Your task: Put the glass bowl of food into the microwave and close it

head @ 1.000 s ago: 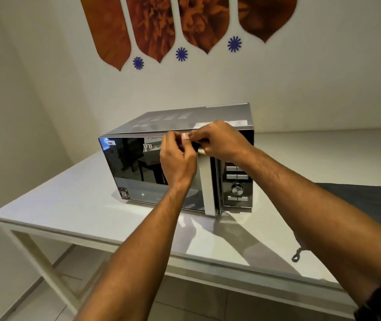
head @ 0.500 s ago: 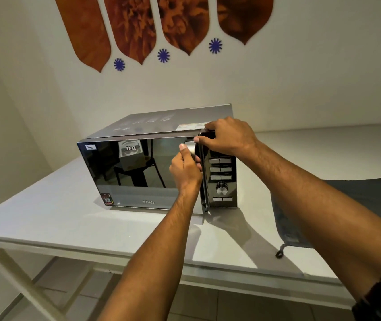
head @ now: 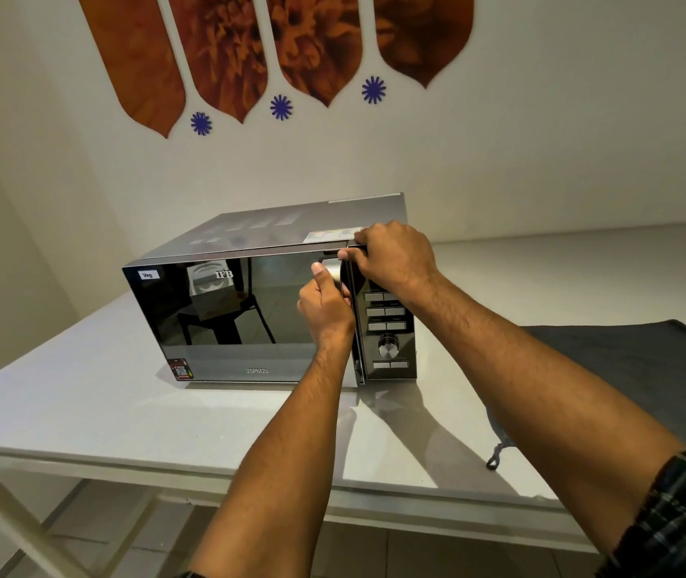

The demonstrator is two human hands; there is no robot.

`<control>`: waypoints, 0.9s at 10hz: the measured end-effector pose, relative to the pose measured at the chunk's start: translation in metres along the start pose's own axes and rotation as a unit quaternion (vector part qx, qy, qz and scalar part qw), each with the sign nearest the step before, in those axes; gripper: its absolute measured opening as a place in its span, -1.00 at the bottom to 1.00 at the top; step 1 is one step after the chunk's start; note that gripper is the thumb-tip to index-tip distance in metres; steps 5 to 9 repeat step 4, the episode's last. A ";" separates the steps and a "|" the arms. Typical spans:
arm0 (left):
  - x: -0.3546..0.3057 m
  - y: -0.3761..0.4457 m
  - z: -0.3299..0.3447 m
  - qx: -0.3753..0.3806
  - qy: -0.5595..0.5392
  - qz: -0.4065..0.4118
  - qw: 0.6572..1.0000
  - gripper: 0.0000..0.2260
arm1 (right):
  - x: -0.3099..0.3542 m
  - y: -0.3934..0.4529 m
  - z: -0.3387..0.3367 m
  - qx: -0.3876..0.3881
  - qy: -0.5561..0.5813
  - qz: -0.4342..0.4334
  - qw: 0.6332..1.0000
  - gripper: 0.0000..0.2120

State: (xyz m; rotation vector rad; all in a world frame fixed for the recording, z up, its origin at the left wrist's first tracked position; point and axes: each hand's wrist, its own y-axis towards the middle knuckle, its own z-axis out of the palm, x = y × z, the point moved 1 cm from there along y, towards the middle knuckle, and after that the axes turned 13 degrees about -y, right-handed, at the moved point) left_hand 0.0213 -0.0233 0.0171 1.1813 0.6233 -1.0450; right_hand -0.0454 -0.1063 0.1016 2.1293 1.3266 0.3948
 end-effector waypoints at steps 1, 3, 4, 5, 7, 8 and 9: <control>0.000 0.002 0.003 0.003 0.011 0.001 1.000 -0.46 | 0.006 0.000 0.007 -0.007 -0.029 0.010 1.000 -0.56; -0.006 -0.020 0.009 -0.031 0.080 0.085 0.993 -0.66 | -0.006 -0.018 0.016 -0.079 0.004 -0.039 0.996 -0.60; 0.000 -0.034 0.009 -0.009 0.113 0.171 0.979 -0.66 | -0.026 -0.038 0.028 -0.144 0.001 -0.060 0.988 -0.48; 0.000 -0.034 0.009 -0.009 0.113 0.171 0.979 -0.66 | -0.026 -0.038 0.028 -0.144 0.001 -0.060 0.988 -0.48; 0.000 -0.034 0.009 -0.009 0.113 0.171 0.979 -0.66 | -0.026 -0.038 0.028 -0.144 0.001 -0.060 0.988 -0.48; 0.000 -0.034 0.009 -0.009 0.113 0.171 0.979 -0.66 | -0.026 -0.038 0.028 -0.144 0.001 -0.060 0.988 -0.48; 0.000 -0.034 0.009 -0.009 0.113 0.171 0.979 -0.66 | -0.026 -0.038 0.028 -0.144 0.001 -0.060 0.988 -0.48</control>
